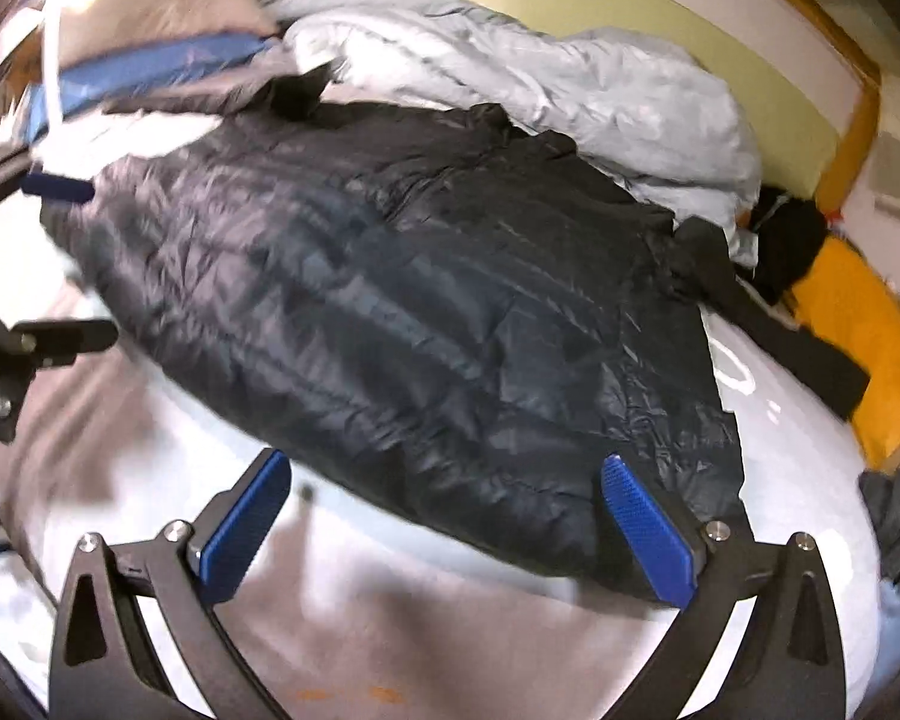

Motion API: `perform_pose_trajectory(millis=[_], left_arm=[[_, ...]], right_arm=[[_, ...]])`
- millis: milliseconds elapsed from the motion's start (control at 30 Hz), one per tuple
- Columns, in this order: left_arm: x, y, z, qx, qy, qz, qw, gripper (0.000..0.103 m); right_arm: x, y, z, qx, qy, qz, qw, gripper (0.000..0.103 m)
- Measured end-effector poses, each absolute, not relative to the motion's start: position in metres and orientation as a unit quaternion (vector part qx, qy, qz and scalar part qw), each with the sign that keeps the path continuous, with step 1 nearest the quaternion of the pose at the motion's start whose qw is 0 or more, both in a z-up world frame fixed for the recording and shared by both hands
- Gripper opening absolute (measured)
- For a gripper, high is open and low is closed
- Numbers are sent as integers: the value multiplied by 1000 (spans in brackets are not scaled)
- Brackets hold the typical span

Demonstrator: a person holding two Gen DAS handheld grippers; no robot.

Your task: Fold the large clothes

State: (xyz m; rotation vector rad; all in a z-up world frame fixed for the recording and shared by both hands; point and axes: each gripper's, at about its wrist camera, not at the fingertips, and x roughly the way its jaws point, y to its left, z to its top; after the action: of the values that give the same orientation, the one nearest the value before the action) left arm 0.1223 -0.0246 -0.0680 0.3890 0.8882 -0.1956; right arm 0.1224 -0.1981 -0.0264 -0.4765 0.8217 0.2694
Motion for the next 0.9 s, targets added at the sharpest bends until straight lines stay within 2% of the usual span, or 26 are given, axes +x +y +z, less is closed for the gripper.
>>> perform_pose_trajectory(millis=[233, 467, 567, 600, 667, 700, 767, 800, 833, 867, 900], left_arm=[[135, -17, -90, 224, 419, -5, 880, 103], [156, 26, -85, 169, 418, 66, 890, 103], [161, 45, -81, 140, 419, 84, 893, 103], [161, 49, -79, 134, 417, 86, 895, 103], [160, 51, -77, 134, 410, 94, 897, 103], [159, 51, -75, 139, 405, 99, 898, 103], [157, 50, -73, 146, 393, 104, 902, 91], [153, 47, -71, 148, 387, 94, 905, 68], [149, 44, -68, 148, 386, 73, 907, 40], [147, 40, -67, 150, 390, 51, 907, 30], [142, 36, -65, 156, 392, 37, 906, 27]], right_arm=[[124, -194, -47, -269, 401, 73, 872, 103], [148, -229, -45, -238, 409, -11, 881, 103], [148, -227, -42, -287, 373, -39, 881, 102], [148, -227, -42, -296, 371, -43, 879, 99], [151, -232, -44, -281, 386, -42, 878, 78], [154, -236, -45, -269, 396, -42, 877, 73], [154, -240, -46, -261, 404, -44, 876, 52], [152, -241, -45, -262, 403, -45, 876, 46], [151, -241, -44, -263, 401, -47, 876, 31], [150, -241, -43, -264, 399, -48, 877, 26], [148, -242, -41, -262, 398, -46, 878, 24]])
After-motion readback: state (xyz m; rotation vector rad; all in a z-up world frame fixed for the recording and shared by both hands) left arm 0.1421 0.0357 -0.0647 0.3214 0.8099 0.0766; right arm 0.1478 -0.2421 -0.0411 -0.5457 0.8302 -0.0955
